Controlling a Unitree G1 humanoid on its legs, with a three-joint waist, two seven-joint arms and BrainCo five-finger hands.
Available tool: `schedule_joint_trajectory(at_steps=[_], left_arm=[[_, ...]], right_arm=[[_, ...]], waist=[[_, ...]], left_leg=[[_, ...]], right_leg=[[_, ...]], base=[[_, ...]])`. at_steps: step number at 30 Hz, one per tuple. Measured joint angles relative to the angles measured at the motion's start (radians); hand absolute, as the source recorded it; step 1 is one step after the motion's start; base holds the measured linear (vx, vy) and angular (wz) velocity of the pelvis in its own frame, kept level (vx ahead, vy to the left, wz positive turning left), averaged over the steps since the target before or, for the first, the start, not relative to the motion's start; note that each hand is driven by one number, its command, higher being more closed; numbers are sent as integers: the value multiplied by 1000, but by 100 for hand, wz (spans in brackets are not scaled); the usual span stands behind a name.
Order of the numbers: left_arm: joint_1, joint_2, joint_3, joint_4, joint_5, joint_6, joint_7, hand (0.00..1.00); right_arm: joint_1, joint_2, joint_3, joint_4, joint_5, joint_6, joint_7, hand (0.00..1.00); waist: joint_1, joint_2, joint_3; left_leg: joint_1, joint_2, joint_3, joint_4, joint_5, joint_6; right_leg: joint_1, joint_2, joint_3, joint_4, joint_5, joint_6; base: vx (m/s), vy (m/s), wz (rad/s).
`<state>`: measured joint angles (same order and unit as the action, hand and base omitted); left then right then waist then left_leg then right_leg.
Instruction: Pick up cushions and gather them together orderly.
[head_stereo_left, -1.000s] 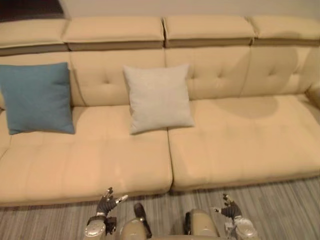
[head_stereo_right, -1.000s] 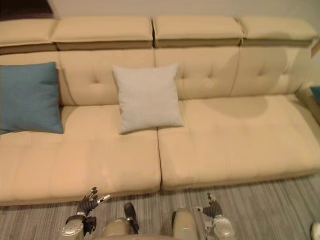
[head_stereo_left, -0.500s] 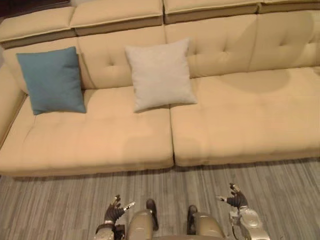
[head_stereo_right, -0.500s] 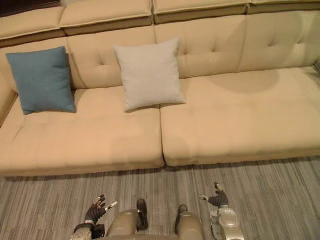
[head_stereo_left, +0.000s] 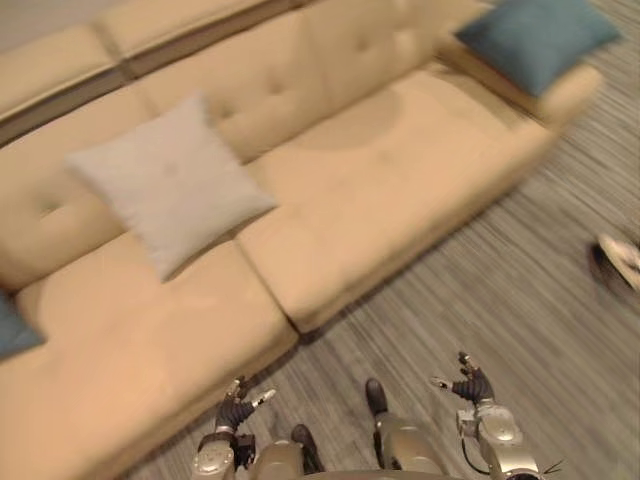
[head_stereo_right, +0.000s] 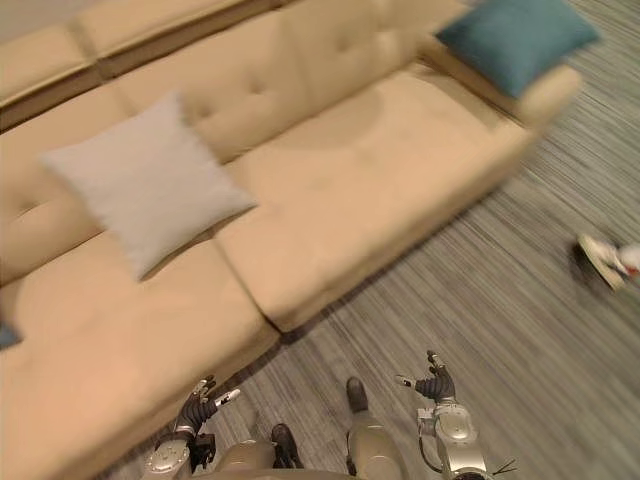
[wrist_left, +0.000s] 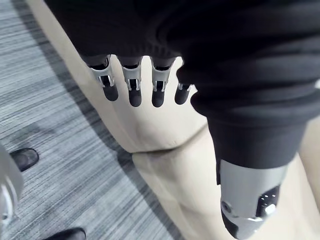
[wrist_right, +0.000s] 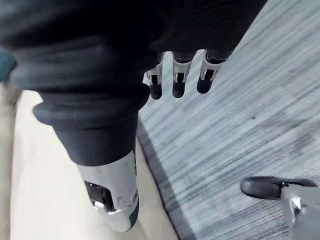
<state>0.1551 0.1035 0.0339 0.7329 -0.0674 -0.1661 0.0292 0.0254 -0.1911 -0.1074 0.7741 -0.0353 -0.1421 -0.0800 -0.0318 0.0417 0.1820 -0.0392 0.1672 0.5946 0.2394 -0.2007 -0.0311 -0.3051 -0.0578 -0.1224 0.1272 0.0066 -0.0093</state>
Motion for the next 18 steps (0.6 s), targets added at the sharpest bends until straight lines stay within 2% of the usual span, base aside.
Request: schedule_joint_trajectory(at_steps=[1, 2, 3, 4, 5, 6, 7, 8, 9, 10, 11, 12, 13, 14, 16, 17, 18], left_arm=[[-3, 19, -4, 1, 0, 6, -1, 0], [-5, 24, -4, 0, 0, 6, -1, 0], [-11, 32, -4, 1, 0, 6, 0, 0], [-13, 36, -5, 1, 0, 7, 1, 0], [-23, 47, -12, 3, 1, 9, 0, 0], [-38, 50, -25, 5, 1, 10, 0, 0], [-67, 56, -41, 7, 2, 10, -3, 0], [-79, 53, -44, 7, 3, 10, -3, 0], [-108, 39, -45, 9, 5, 10, -3, 0], [-119, 22, -58, 10, 7, 5, -2, 0], [-119, 15, -77, 14, 10, 5, -1, 0], [-117, 11, -84, 14, 10, 5, 0, 0], [-110, 2, -85, 14, 9, 5, 3, 0], [-90, -9, -87, 8, 3, 5, 20, 0], [-73, -9, -87, 0, -4, 4, 31, 0], [-63, -11, -86, -1, -12, 4, 41, 0], [-57, -12, -84, -7, -13, 4, 42, 0]], right_arm=[[-2, 15, 4, 8, 7, 0, -6, 0], [-1, 16, 8, 11, 7, 0, -6, 0], [-5, 21, 9, 22, 7, 0, -6, 0], [-11, 24, 10, 27, 7, 1, -6, 0], [-22, 29, 12, 29, 7, 1, -8, 0], [-24, 26, 16, 33, 7, 2, -8, 0], [-27, 22, 22, 32, 7, 4, -9, 0], [-26, 18, 25, 31, 7, 5, -9, 0], [-25, 11, 29, 32, 7, 6, -11, 0], [-31, 17, 39, 37, 10, 11, -14, 0], [-41, 15, 52, 41, 18, 12, -26, 0], [-49, 14, 57, 50, 23, 13, -31, 0], [-63, 13, 67, 74, 27, 14, -35, 0], [-67, 14, 82, 86, 27, 15, -35, 0], [-73, 12, 106, 86, 27, 15, -35, 0], [-74, 9, 120, 90, 27, 15, -38, 0], [-76, 10, 128, 98, 27, 15, -40, 0]], waist=[[-3, 1, 0], [-6, 9, -1], [-4, 14, -3], [-3, 14, -4], [-3, 14, -4], [-1, 19, -5], [-12, 25, -9], [-13, 32, -13], [-10, 45, -11], [-7, 51, -8], [-7, 48, -5], [-2, 43, -3], [17, 36, 2], [51, 26, 9], [61, 38, 14], [76, 42, 16], [82, 43, 17]], left_leg=[[45, 20, 97, -1, -3, -5], [71, 34, 146, 5, -15, -23], [117, 54, 220, 15, -34, -49], [130, 61, 250, 27, -40, -61], [155, 87, 294, 73, -57, -86], [160, 117, 305, 124, -65, -98], [154, 180, 284, 256, -61, -96], [145, 213, 267, 328, -55, -88], [113, 289, 198, 502, -9, -16], [50, 320, 59, 686, 26, 45], [-24, 277, -75, 776, -15, 2], [-62, 230, -144, 798, -34, -22], [-101, 171, -221, 788, -57, -27], [-168, 93, -312, 720, -75, -13], [-248, 47, -378, 622, -74, -16], [-315, 6, -426, 478, -55, -44], [-328, -9, -436, 395, -38, -70]], right_leg=[[13, -60, -300, 32, -38, -61], [30, -90, -440, 51, -53, -88], [59, -115, -593, 75, -55, -95], [62, -114, -611, 85, -54, -96], [53, -95, -581, 103, -36, -95], [38, -67, -528, 117, -43, -96], [36, -22, -468, 123, -56, -95], [38, -2, -446, 125, -63, -97], [61, 42, -399, 124, -78, -108], [95, 83, -323, 117, -96, -124], [120, 94, -268, 113, -105, -126], [136, 95, -229, 113, -111, -123], [161, 95, -171, 108, -117, -118], [208, 91, -100, 89, -129, -96], [249, 85, -56, 61, -138, -81], [271, 67, -22, 43, -147, -66], [281, 59, -12, 32, -153, -55]], base=[[49, -17, -229], [126, -113, -250], [96, -103, -196], [195, -209, -235], [163, -171, -200], [317, -292, -232], [202, -167, -165], [342, -196, -163], [236, -78, -165], [341, -57, -197], [207, 42, -166], [260, 95, -145], [313, 176, -174], [260, 152, -164], [274, 207, -131], [338, 286, -112], [359, 315, -92]])
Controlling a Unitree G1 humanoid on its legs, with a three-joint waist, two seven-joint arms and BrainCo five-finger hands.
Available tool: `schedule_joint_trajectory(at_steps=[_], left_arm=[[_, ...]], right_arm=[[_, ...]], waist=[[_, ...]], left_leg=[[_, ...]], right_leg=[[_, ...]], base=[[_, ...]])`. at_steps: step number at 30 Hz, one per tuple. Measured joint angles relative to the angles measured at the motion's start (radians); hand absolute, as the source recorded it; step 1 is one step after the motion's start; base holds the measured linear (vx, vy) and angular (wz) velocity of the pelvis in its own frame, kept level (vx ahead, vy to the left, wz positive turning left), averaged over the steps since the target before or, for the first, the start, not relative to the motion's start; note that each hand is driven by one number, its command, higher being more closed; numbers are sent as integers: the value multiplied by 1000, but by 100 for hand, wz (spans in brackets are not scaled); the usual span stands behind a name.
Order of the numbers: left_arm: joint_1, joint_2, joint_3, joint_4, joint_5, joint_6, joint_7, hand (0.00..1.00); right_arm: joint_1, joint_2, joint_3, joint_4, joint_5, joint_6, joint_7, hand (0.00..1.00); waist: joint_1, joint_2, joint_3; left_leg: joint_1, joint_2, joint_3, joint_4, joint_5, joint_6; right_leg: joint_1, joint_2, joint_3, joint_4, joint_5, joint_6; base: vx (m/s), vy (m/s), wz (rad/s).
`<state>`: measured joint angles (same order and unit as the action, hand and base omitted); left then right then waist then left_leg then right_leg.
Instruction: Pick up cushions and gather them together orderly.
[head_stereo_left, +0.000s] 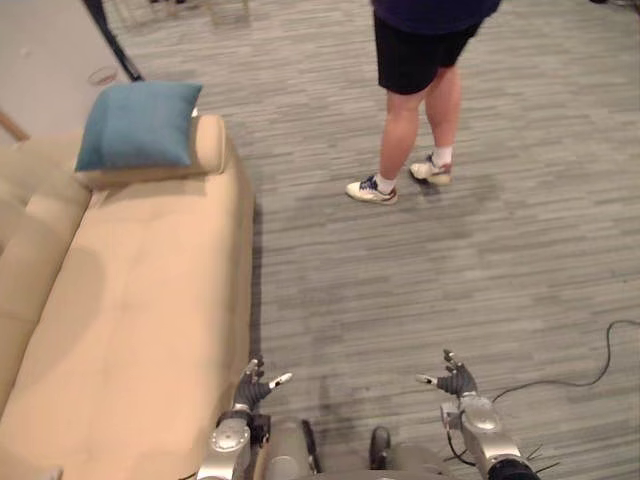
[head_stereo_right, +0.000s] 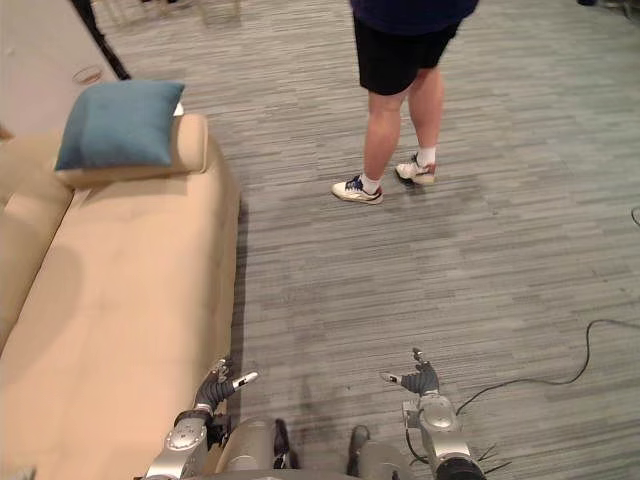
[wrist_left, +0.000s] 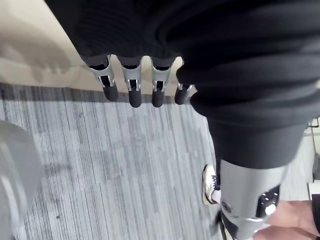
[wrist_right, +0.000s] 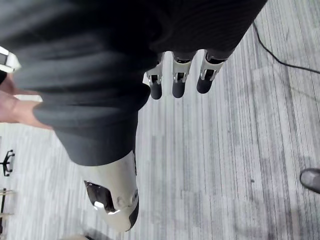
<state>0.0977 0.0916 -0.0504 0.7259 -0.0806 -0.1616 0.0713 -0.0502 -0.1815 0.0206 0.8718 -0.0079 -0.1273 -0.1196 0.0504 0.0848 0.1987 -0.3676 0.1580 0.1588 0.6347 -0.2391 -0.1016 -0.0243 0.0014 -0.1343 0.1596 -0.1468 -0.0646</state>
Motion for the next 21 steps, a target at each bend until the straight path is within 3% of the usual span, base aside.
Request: schedule_joint_trajectory(at_steps=[2, 3, 4, 5, 7, 8, 9, 10, 12, 13, 15, 16, 17, 19, 20, 21], left_arm=[[2, -7, 5, -14, -5, 0, 5, 0], [2, -6, 8, -14, -6, 0, 8, 0], [5, -2, 15, -20, -7, 0, 12, 0], [0, -2, 14, -26, -6, 0, 16, 0], [-6, -4, 9, -18, -6, 1, 16, 0], [-5, -3, 2, -16, -6, 3, 16, 0], [2, 3, -16, -15, -6, 6, 16, 0], [13, 16, -35, -17, -6, 6, 17, 0], [21, 18, -36, -20, -6, 6, 18, 0], [13, 21, -36, -21, -7, 6, 20, 0], [-17, 27, -36, -21, -7, 7, 18, 0], [-38, 19, -36, -19, -6, 7, 17, 0], [-62, 15, -34, -18, -5, 7, 18, 0], [-76, 23, -29, -13, -5, 6, 21, 0], [-70, 29, -25, -9, -5, 6, 22, 0], [-52, 38, -21, -7, -4, 6, 21, 0]], right_arm=[[5, 6, -3, 14, 1, 0, -10, 0], [5, 14, -2, 17, 1, 2, -11, 0], [5, 27, -1, 17, 1, 2, -11, 0], [5, 29, -5, 20, -2, 2, -12, 0], [-9, 36, -20, 39, -4, 1, -12, 0], [-14, 41, -27, 50, -6, 1, -12, 0], [-8, 48, -34, 64, -19, 2, -11, 0], [-1, 54, -35, 74, -35, 6, -10, 0], [1, 56, -35, 75, -41, 7, -9, 0], [-6, 55, -37, 74, -42, 6, -9, 0], [-18, 38, -46, 74, -41, 6, -9, 0], [-21, 24, -57, 74, -41, 7, -8, 0], [-22, 9, -70, 74, -41, 15, -9, 0], [-20, 10, -75, 74, -41, 24, -9, 0], [-13, 17, -73, 73, -41, 26, -9, 0], [3, 21, -72, 63, -41, 28, -7, 0]], waist=[[25, 22, -2], [39, 32, -9], [43, -7, -23], [42, -62, -43], [41, -88, -41], [38, -93, -38], [21, -95, -34], [18, -95, -28], [18, -80, -31], [17, -76, -35], [10, -47, -24], [-3, -29, -12], [-17, -17, 1], [-16, -41, 12], [-13, -61, 6], [-26, -75, -11]], left_leg=[[-2, 1, 10, -259, 50, -72], [10, 0, 10, -261, 132, 0], [3, -36, 11, -232, 121, 47], [-3, -75, 18, -199, 89, 104], [22, -106, 28, -180, 45, 152], [46, -118, 28, -180, 29, 160], [112, -148, 8, -185, -5, 181], [194, -167, -4, -209, -35, 203], [301, -177, -21, -274, -39, 199], [338, -178, -31, -310, -37, 197], [402, -166, -77, -363, -32, 189], [436, -153, -103, -394, -30, 174], [488, -141, -135, -439, -29, 141], [547, -145, -143, -447, -52, 87], [582, -144, -157, -433, -80, 45], [596, -138, -196, -378, -117, 29]], right_leg=[[43, 4, 10, -37, -13, 28], [68, 13, 28, -40, -28, 53], [77, -19, 46, -27, -50, 86], [46, -74, 50, 77, -100, 149], [-57, -121, 51, 356, -122, 220], [-95, -144, 50, 472, -94, 270], [-151, -189, 36, 675, -3, 323], [-179, -231, -16, 813, -23, 252], [-221, -264, -123, 825, -79, 158], [-258, -265, -181, 769, -99, 132], [-315, -222, -253, 540, -118, 121], [-337, -186, -247, 384, -91, 127], [-364, -148, -208, 111, 28, 153], [-379, -133, -145, -43, 151, 158], [-379, -121, -102, -86, 198, 140], [-385, -124, -45, -38, 291, 105]], base=[[324, 260, -69], [488, 299, -58], [628, 352, -24], [653, 315, 5], [468, 221, 19], [432, 212, 40], [579, 226, 51], [724, 217, 48], [597, 110, 29], [592, 55, 32], [658, 19, 53], [716, -34, 97], [603, -51, 85], [585, -106, 64], [759, -244, 80], [946, -321, 99]])
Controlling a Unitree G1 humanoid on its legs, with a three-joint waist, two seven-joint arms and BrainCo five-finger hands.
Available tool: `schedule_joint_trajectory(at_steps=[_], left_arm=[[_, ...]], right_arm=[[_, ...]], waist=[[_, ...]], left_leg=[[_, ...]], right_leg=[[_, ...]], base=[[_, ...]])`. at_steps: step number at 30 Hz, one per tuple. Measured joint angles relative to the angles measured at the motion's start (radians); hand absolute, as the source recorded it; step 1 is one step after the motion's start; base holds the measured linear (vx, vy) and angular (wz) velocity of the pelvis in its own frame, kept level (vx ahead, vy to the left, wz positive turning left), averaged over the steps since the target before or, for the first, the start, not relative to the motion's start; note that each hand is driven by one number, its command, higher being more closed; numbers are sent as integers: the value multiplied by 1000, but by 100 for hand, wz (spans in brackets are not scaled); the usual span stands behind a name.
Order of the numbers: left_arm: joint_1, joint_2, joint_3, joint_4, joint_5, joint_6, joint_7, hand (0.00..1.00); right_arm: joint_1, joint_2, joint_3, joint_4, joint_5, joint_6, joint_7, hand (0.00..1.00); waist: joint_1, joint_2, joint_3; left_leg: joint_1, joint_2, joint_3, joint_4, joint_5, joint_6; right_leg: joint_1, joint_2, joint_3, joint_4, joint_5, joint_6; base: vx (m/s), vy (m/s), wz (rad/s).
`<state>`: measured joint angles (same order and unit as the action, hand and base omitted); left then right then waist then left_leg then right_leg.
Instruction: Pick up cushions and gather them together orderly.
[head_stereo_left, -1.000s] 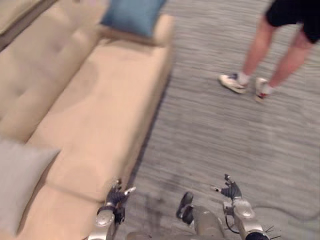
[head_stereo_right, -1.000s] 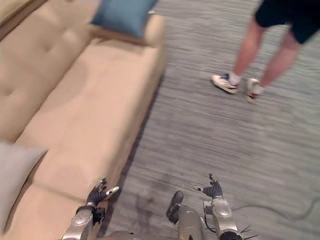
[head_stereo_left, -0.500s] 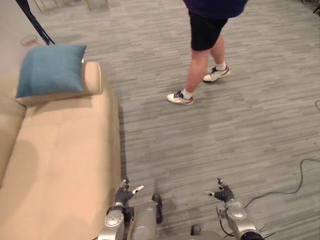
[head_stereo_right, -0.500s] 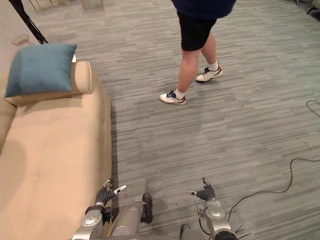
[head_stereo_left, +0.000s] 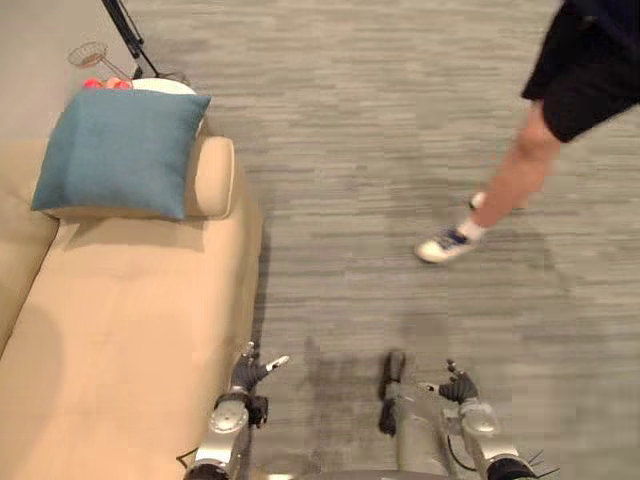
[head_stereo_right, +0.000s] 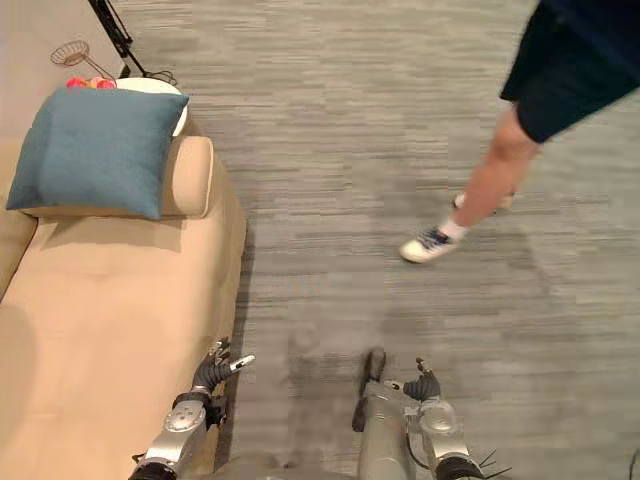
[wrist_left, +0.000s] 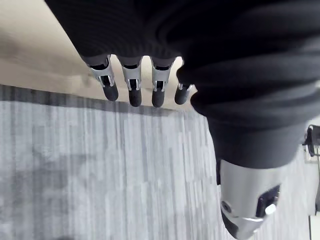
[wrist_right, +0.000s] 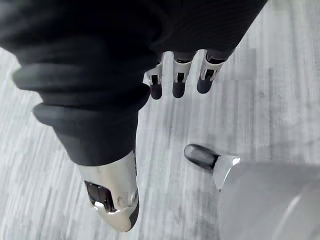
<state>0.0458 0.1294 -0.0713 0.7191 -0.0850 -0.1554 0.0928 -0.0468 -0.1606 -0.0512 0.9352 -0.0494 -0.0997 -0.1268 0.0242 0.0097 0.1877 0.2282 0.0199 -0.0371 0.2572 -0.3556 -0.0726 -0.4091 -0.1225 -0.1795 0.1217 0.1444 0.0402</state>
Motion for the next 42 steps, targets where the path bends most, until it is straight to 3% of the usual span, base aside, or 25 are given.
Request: schedule_joint_trajectory(at_steps=[1, 2, 3, 4, 6, 7, 10, 12, 13, 14, 17, 20, 22, 26, 28, 29, 30, 31, 32, 33, 35, 36, 39, 41, 42], left_arm=[[2, -14, -3, 2, 1, 0, 2, 0], [1, -51, -4, 3, 3, -1, 1, 0], [1, -54, -3, 4, 3, 0, 1, 0], [8, -65, 0, 9, 4, 0, 0, 0], [-8, -69, 0, 10, 4, 8, -1, 0], [-6, -66, 0, -6, 4, 7, -1, 0], [4, -65, 5, -32, 0, 5, -4, 0], [7, -68, 5, -32, -1, 7, -6, 0], [25, -75, 5, -32, -1, 9, -6, 0], [41, -68, 9, -33, -1, 15, -5, 0], [45, -75, 46, -35, -1, 20, -6, 0], [91, -73, 44, -33, -4, 22, -6, 0], [97, -60, 46, -34, -22, 21, -4, 0], [98, -56, 86, -42, -34, 18, 2, 0], [65, -54, 84, -43, -40, 15, 3, 0], [59, -55, 82, -42, -41, 15, 4, 0], [48, -58, 81, -42, -41, 14, 4, 0], [30, -62, 78, -45, -49, 12, 6, 0], [23, -56, 78, -45, -54, 12, 7, 0], [15, -79, 77, -43, -61, 14, 12, 0], [26, -88, 74, -59, -62, -2, 12, 0], [24, -89, 74, -59, -62, -3, 11, 0], [13, -88, 73, -60, -68, -6, -1, 0], [2, -84, 59, -61, -74, -6, -2, 0], [4, -82, 57, -61, -74, -6, -2, 0]], right_arm=[[1, -5, -4, -1, 0, 0, 0, 0], [6, -17, -7, -11, 1, 0, 1, 0], [5, -17, -6, -12, 1, 0, 1, 0], [-8, -18, 13, -24, 5, 0, 1, 0], [-12, -14, 12, -50, 23, -5, -4, 0], [-13, -10, 11, -68, 42, -11, -5, 0], [-34, -22, -7, -88, 49, -15, -5, 0], [-47, -19, -35, -87, 50, -14, -8, 0], [-35, -27, -40, -84, 50, -14, -10, 0], [-23, -8, -33, -80, 50, -10, -22, 0], [-32, 3, -17, -76, 49, -12, -23, 0], [-45, 13, -5, -62, 37, -12, -21, 0], [-31, 16, 13, -41, 18, -9, -18, 0], [-33, 14, 46, -44, 3, -13, 0, 0], [-15, 5, 45, -58, 1, -12, 0, 0], [-12, 3, 42, -59, 1, -12, -1, 0], [-4, -1, 38, -61, 1, -12, -2, 0], [28, -3, 28, -68, 6, -11, -5, 0], [46, -3, 27, -80, 9, -9, -5, 0], [55, -10, 13, -90, 9, -8, -4, 0], [42, -8, -30, -147, 12, -17, -5, 0], [41, -6, -34, -152, 12, -21, -5, 0], [50, -6, -68, -155, 27, -30, -9, 0], [49, -16, -73, -165, 49, -33, -10, 0], [50, -17, -78, -165, 50, -33, -10, 0]], waist=[[-13, 28, 2], [-9, 85, 1], [-8, 88, 2], [7, 95, 5], [24, 80, 24], [39, 52, 36], [53, 40, 36], [55, 50, 43], [56, 52, 46], [76, 26, 35], [78, 3, 27], [95, -8, 22], [74, -13, 20], [67, 0, 17], [47, 11, 14], [40, 12, 14], [32, 12, 15], [37, -5, 8], [40, -12, 4], [46, 30, -1], [43, 44, -7], [44, 42, -6], [45, 31, -1], [42, 38, -11], [41, 34, -9]], left_leg=[[-19, 37, -19, 107, -10, -17], [-124, 124, -7, 390, 73, -68], [-138, 132, -3, 430, 95, -70], [-265, 215, 62, 691, 196, -79], [-390, 294, 177, 897, 143, 6], [-463, 282, 257, 871, 115, 43], [-578, 220, 304, 574, 103, 46], [-606, 170, 312, 270, 145, 2], [-594, 138, 317, 92, 273, 13], [-560, 99, 328, 75, 335, 103], [-599, 84, 310, 187, 233, 149], [-507, 52, 309, 235, 119, 169], [-394, -9, 235, 207, 79, 193], [-271, -45, 79, 124, 76, 197], [-264, -52, -95, 120, 76, 196], [-263, -55, -136, 124, 74, 191], [-260, -57, -178, 131, 66, 162], [-244, -62, -251, 154, 28, 79], [-250, -64, -283, 176, 5, 45], [-259, -25, -315, 195, -2, 24], [-297, 45, -255, 203, 63, -74], [-312, 60, -220, 205, 80, -89], [-363, 163, 85, 225, 94, -75], [-398, 204, 374, 167, 158, 5], [-399, 206, 423, 151, 161, 9]], right_leg=[[-4, 13, -21, 104, 31, -26], [37, 56, -82, 180, -75, -56], [43, 60, -87, 182, -82, -59], [110, 89, -108, 169, -132, -75], [251, 112, -125, 89, -149, -92], [368, 104, -128, -6, -150, -92], [459, 87, -151, -86, -174, -55], [505, 69, -166, -98, -211, -15], [552, 68, -176, -107, -243, 14], [590, 41, -173, -108, -275, 33], [566, -1, -167, -2, -313, 81], [386, -119, -90, 552, -275, 167], [278, -173, -79, 878, -312, 114], [148, -108, -92, 697, -400, 52], [72, 5, 60, 402, -372, 77], [67, 16, 103, 328, -348, 90], [70, 24, 144, 234, -307, 90], [104, 15, 215, 31, -148, 104], [124, 7, 218, 24, -13, 96], [139, 21, 157, 56, -32, 74], [180, 16, 21, 74, -99, 22], [198, 15, -8, 69, -105, 12], [308, 8, -140, 8, -120, -10], [321, -15, -220, -2, -132, 8], [321, -22, -236, -2, -133, 11]], base=[[945, -362, 108], [757, -299, 68], [706, -295, 42], [672, -267, 24], [677, -224, 33], [565, -146, 31], [500, -57, 16], [429, 83, 14], [616, 176, 19], [514, 146, 24], [536, 174, 27], [549, 254, 21], [527, 116, 102], [488, -18, 114], [447, -161, 193], [438, -251, 210], [449, -314, 233], [558, -451, 253], [442, -411, 246], [461, -487, 183], [332, -394, 164], [203, -294, 169], [126, -187, 143], [10, -14, 111], [1, 69, 97]])
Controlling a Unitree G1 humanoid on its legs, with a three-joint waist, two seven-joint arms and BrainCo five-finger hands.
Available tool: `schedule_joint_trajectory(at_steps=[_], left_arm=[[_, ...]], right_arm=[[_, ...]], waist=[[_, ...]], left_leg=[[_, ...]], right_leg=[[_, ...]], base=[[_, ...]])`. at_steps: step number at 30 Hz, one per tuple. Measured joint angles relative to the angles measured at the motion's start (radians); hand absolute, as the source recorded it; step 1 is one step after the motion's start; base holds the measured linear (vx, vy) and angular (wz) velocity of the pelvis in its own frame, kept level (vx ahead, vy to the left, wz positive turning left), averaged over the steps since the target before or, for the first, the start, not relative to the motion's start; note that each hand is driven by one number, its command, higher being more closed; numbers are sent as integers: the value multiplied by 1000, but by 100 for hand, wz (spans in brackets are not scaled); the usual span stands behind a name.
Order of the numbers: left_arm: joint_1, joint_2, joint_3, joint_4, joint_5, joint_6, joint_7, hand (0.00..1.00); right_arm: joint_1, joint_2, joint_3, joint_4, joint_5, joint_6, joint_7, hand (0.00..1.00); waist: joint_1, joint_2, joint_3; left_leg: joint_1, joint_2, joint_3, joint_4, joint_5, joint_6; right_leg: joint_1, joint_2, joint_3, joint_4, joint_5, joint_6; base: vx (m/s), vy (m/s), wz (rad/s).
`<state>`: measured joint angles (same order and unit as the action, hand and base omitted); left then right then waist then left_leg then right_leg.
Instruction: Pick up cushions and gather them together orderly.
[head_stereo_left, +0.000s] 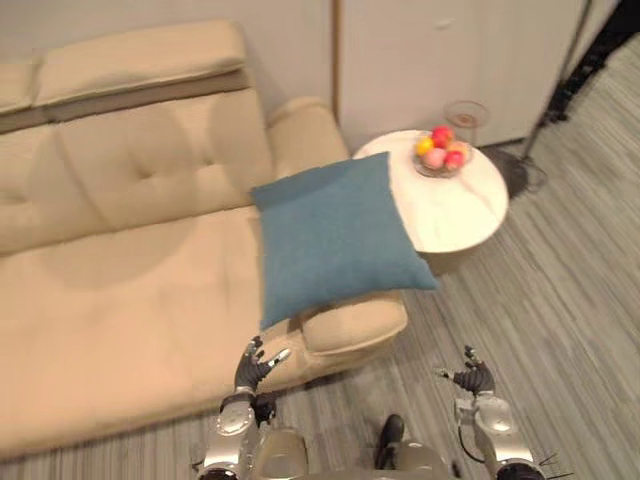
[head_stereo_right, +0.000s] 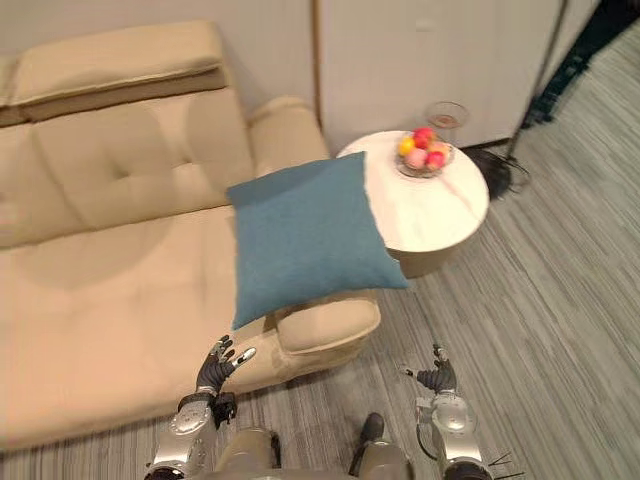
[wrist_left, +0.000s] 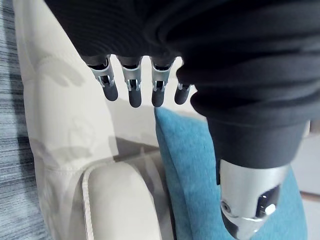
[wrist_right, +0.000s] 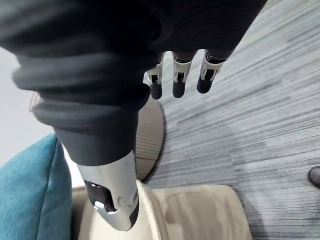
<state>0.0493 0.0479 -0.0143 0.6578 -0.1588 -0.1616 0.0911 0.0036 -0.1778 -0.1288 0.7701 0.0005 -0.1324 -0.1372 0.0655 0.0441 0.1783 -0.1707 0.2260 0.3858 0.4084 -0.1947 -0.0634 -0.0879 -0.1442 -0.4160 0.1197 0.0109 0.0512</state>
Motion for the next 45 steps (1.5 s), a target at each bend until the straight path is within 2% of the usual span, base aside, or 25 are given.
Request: schedule_joint_trajectory(at_steps=[1, 4, 8, 10, 12, 13, 14, 15, 18, 22, 26, 29, 30, 31, 33, 34, 35, 37, 39, 40, 45], left_arm=[[-3, 14, -7, -2, 0, 0, 0, 0], [40, 58, -16, -1, 2, 2, -1, 0], [72, 78, -14, 0, 14, 5, -1, 0], [83, 90, -15, -2, 15, 5, -2, 0], [93, 100, -15, -2, 16, 6, -2, 0], [99, 109, -15, -2, 16, 7, -2, 0], [97, 116, -14, -3, 16, 7, -1, 0], [82, 122, -13, -6, 16, 7, 1, 0], [71, 142, 3, -57, 14, 4, 4, 0], [25, 158, 57, -81, 13, -2, 22, 0], [-38, 164, 60, -81, 12, -2, 25, 0], [-158, 166, 32, -54, 11, -2, 29, 0], [-231, 168, 1, -26, 3, -2, 41, 0], [-334, 169, -31, 21, -7, -2, 46, 0], [-462, 171, -66, 79, -26, -2, 51, 0], [-572, 171, -84, 117, -36, -2, 65, 0], [-611, 172, -87, 130, -42, -2, 68, 0], [-819, 186, -114, 216, -69, -2, 89, 0], [-949, 193, -123, 275, -91, -1, 99, 0], [-1037, 199, -146, 327, -113, -1, 110, 100], [-1209, 182, -152, 417, -167, 3, 131, 100]], right_arm=[[6, 15, 1, 2, 1, 2, 2, 0], [5, 66, 1, 2, 2, 4, 4, 0], [11, 67, -30, 2, 1, 5, 1, 0], [-2, 59, -37, 2, 0, 5, -10, 0], [-4, 53, -38, 1, 0, 7, -16, 0], [-6, 50, -40, -4, 1, 7, -17, 0], [-6, 44, -48, -12, 1, 7, -21, 0], [-6, 30, -68, -23, 1, 7, -31, 0], [-6, -12, -88, -81, 1, 10, -37, 0], [-50, -65, -90, -170, 2, 5, -37, 0], [-106, -87, -86, -207, 5, 2, -35, 0], [-201, -115, -28, -203, 12, 1, -35, 0], [-252, -124, -4, -194, 21, 1, -36, 0], [-335, -126, 21, -159, 33, 1, -36, 0], [-449, -127, 50, -105, 43, 3, -37, 0], [-558, -126, 53, -56, 58, 5, -44, 0], [-599, -127, 53, -35, 69, 6, -53, 0], [-812, -135, 51, 78, 107, 17, -96, 0], [-944, -143, 51, 144, 140, 27, -123, 0], [-1042, -145, 53, 204, 167, 29, -133, 100], [-1211, -122, 135, 272, 235, 32, -147, 100]], waist=[[3, -14, -1], [4, -44, -12], [3, -48, -15], [-6, -67, -16], [-20, -91, -16], [-31, -94, -18], [-54, -97, -20], [-61, -96, -20], [-62, -93, -19], [-79, -82, -25], [-78, -71, -28], [-79, -60, -24], [-81, -52, -10], [-79, -48, 18], [-80, -47, 46], [-78, -48, 88], [-79, -48, 102], [-80, -48, 166], [-81, -48, 205], [-83, -48, 217], [-108, -51, 221]], left_leg=[[4, -7, 66, -35, 10, 21], [13, -44, 59, -88, 30, 46], [44, -78, 59, -134, 53, 53], [44, -92, 82, -123, 31, 61], [44, -103, 78, -108, 6, 56], [47, -109, 68, -108, 3, 61], [47, -115, 49, -110, 2, 63], [51, -124, 32, -115, 3, 62], [68, -127, 13, -115, 12, 64], [45, -130, -16, -114, 17, 60], [32, -126, -40, -133, 32, 52], [-19, -117, -66, -168, 69, 45], [-46, -111, -80, -171, 81, 45], [-71, -102, -86, -177, 98, 43], [-111, -100, -94, -189, 123, 44], [-139, -100, -97, -191, 137, 48], [-150, -100, -97, -191, 143, 50], [-222, -101, -97, -191, 172, 61], [-262, -102, -91, -193, 192, 66], [-290, -102, -83, -201, 206, 72], [-357, -103, -67, -237, 251, 74]], right_leg=[[-3, -14, -27, -3, 0, 6], [14, -21, -42, -42, 18, 22], [24, -40, -34, -36, 22, 30], [-59, -93, 1, 140, -69, 42], [-94, -124, 39, 234, -132, 50], [-95, -118, 72, 247, -150, 55], [-90, -100, 115, 244, -161, 60], [-90, -86, 154, 242, -153, 54], [-91, -70, 236, 268, -144, 45], [-50, -49, 258, 162, -145, 45], [-27, -24, 253, 93, -125, 46], [-46, 3, 252, 32, -80, 18], [-65, 11, 251, 26, -64, 12], [-91, 23, 252, 26, -47, -10], [-130, 27, 252, 27, -31, -12], [-159, 27, 254, 31, -23, -12], [-173, 27, 255, 35, -19, -14], [-246, 26, 263, 37, 5, -12], [-291, 26, 284, 36, 24, -13], [-329, 27, 298, 32, 41, -16], [-412, 32, 345, 2, 89, -9]], base=[[-13, 83, 71], [-48, 62, 36], [-51, 47, 6], [-84, 40, -13], [-91, -23, -5], [-59, -52, 18], [14, -55, 38], [80, -41, 34], [96, 13, 19], [82, -15, 21], [66, -32, 9], [14, -59, 14], [-41, -46, 21], [-57, -40, 19], [-110, -19, 12], [-108, -5, 8], [-134, 9, 2], [-177, 37, -2], [-168, 40, -13], [-195, 33, -24], [-130, 10, -17]])
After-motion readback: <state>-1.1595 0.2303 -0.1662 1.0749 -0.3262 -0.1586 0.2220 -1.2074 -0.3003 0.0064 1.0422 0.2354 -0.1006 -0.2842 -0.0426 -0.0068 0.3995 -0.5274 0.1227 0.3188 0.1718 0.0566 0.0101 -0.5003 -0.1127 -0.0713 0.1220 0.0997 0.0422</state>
